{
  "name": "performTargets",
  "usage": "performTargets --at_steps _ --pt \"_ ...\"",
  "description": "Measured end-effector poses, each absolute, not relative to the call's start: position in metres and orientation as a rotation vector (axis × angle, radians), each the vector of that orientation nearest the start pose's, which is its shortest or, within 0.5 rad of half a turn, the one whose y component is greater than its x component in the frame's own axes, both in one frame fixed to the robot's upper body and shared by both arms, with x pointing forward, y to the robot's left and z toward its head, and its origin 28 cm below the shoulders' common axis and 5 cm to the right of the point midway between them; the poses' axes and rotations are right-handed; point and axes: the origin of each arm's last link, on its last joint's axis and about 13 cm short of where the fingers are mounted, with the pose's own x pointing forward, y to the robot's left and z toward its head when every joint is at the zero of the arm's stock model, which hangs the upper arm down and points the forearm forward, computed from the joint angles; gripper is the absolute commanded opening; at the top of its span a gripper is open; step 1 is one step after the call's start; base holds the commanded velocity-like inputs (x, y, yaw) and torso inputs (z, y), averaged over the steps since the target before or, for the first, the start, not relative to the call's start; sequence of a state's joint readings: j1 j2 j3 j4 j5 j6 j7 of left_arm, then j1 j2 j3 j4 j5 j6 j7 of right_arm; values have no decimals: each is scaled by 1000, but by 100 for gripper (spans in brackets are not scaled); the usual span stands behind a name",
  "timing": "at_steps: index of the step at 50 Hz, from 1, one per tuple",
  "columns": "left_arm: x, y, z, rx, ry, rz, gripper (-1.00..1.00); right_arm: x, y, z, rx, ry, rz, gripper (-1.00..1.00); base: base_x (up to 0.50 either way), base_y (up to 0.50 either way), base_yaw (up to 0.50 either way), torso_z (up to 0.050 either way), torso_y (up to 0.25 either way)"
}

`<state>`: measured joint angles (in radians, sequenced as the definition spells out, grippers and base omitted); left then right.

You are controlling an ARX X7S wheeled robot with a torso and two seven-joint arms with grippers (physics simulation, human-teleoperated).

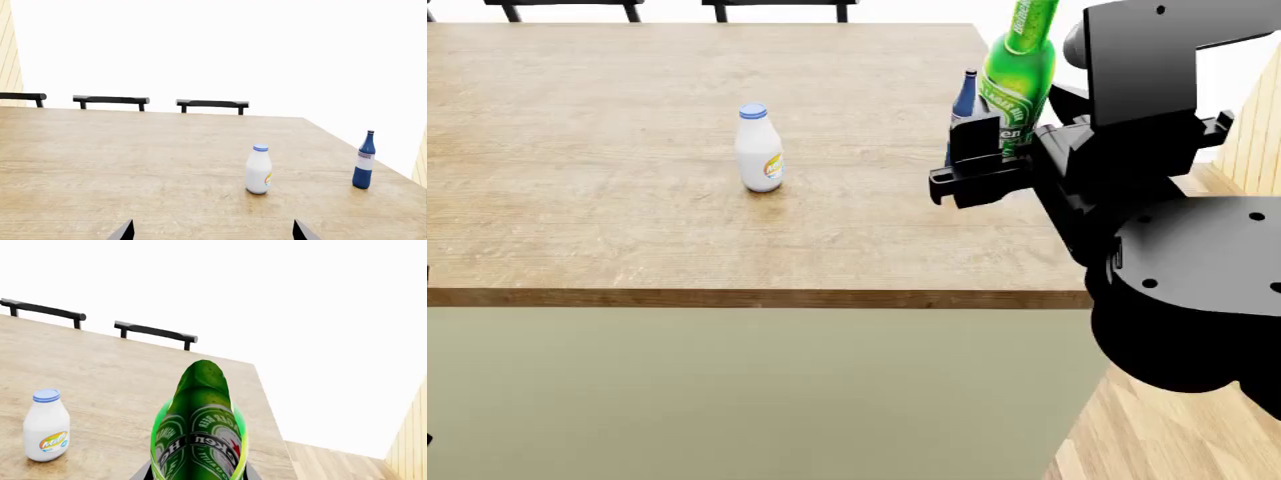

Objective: Move the drinks to the dining counter.

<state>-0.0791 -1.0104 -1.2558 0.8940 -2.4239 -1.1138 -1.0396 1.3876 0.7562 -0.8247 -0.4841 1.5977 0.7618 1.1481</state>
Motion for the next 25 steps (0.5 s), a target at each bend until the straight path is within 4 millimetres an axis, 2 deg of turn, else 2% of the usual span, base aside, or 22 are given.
performTargets --at_steps 17,25 --pt "64 307 281 -47 -98 -27 100 243 -82 304 -138 -57 115 -100 0 0 0 0 1" --pt "65 307 280 -48 -94 -28 100 249 -75 310 -131 -65 148 -100 0 0 0 0 0"
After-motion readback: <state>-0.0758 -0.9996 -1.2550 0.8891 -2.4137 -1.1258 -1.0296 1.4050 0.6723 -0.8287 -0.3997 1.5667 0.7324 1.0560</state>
